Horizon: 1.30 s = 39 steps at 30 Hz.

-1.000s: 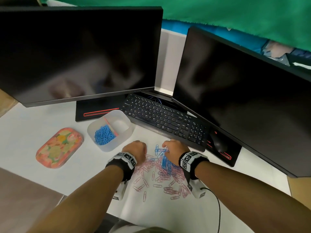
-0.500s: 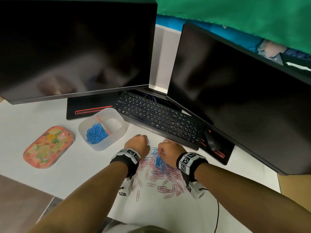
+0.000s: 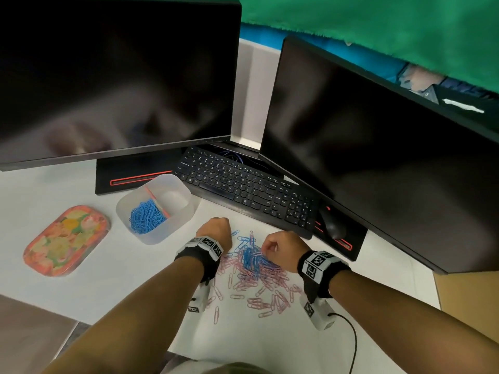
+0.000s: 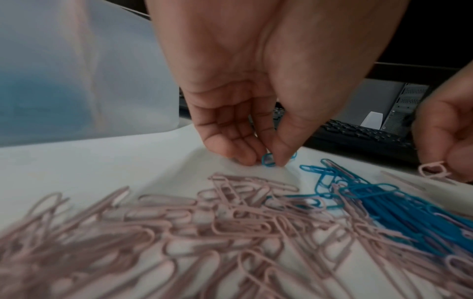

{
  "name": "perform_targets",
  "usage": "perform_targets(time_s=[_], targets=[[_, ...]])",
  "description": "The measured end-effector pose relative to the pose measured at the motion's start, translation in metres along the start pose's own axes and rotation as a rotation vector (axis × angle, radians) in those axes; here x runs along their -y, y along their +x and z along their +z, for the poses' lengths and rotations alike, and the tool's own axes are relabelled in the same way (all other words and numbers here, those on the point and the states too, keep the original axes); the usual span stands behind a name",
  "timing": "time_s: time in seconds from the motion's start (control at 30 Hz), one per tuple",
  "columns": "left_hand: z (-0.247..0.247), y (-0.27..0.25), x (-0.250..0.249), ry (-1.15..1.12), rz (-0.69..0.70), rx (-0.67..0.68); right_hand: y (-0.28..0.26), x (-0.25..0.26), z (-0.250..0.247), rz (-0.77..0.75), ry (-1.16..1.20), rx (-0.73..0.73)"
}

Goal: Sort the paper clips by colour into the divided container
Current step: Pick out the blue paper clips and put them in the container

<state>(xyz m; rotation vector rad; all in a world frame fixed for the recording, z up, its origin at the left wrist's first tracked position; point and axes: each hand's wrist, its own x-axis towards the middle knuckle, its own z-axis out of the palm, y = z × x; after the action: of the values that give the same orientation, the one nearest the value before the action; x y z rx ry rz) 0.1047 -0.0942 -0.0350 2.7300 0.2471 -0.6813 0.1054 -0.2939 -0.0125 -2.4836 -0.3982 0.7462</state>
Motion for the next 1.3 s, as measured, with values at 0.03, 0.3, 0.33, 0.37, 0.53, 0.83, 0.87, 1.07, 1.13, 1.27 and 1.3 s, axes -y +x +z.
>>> perform_targets(time_s=[0.03,0.3,0.33,0.37,0.53,0.83,0.87,1.07,1.13,1.27,1.3], targets=[[-0.002,-0.002,0.001,-0.030,-0.001,-0.004,0.000,-0.004,-0.002,0.032,-0.016,-0.008],[-0.005,-0.008,0.018,-0.488,-0.005,0.004,0.008,-0.009,-0.002,0.132,-0.249,-0.007],[-0.006,-0.010,0.019,-0.533,-0.013,0.015,0.009,-0.003,0.001,0.066,-0.256,-0.015],[-0.006,-0.011,0.021,-0.581,-0.030,0.028,0.010,0.005,0.004,-0.002,-0.263,-0.012],[0.001,-0.011,0.032,-0.889,-0.083,0.072,0.025,0.031,0.028,-0.147,-0.315,0.066],[-0.012,-0.024,0.032,-1.556,-0.203,0.156,0.037,0.030,0.030,-0.066,-0.206,0.124],[-0.013,-0.025,0.032,-1.567,-0.226,0.174,0.037,0.029,0.028,-0.048,-0.127,0.104],[-0.010,-0.022,0.026,-1.348,-0.225,0.169,0.042,0.031,0.013,0.147,0.271,0.049],[-0.007,-0.020,0.024,-1.227,-0.205,0.154,0.045,0.035,0.009,0.195,0.386,0.047],[0.000,-0.022,0.020,-0.826,-0.099,0.098,0.048,0.040,0.007,0.131,0.275,0.021],[0.000,-0.026,0.017,-0.644,-0.046,0.087,0.049,0.040,0.009,0.091,0.164,0.017]])
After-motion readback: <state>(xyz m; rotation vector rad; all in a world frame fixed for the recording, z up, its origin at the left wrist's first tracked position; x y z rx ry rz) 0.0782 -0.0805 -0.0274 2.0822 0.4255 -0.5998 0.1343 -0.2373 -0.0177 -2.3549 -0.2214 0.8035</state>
